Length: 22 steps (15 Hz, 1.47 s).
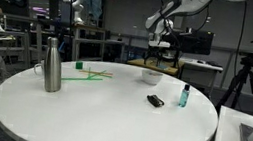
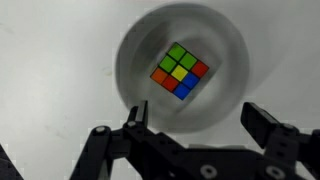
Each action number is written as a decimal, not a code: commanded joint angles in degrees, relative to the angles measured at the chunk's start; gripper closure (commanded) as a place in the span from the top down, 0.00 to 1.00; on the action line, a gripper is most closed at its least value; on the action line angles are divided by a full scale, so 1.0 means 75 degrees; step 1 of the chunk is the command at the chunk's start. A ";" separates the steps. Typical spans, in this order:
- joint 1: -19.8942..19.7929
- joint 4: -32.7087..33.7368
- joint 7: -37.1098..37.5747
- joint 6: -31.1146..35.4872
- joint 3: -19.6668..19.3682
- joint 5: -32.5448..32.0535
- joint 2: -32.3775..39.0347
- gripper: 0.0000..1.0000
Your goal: Move the bowl to the right and put the rubik's cube inside it
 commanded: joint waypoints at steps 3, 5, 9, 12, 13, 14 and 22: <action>0.0023 0.0274 0.0068 -0.0067 0.0099 0.0090 -0.0530 1.00; 0.0042 0.0285 0.0050 -0.0016 0.0140 0.0101 -0.0690 1.00; 0.0079 0.0297 0.0042 0.0030 0.0169 0.0095 -0.0881 1.00; 0.0084 0.0292 0.0031 0.0022 0.0183 0.0112 -0.0917 1.00; 0.0084 0.0283 0.0026 0.0027 0.0183 0.0103 -0.0904 1.00; 0.0080 0.0292 0.0027 0.0009 0.0185 0.0105 -0.0879 1.00; 0.0101 0.0306 0.0003 0.0026 0.0161 0.0007 -0.0797 1.00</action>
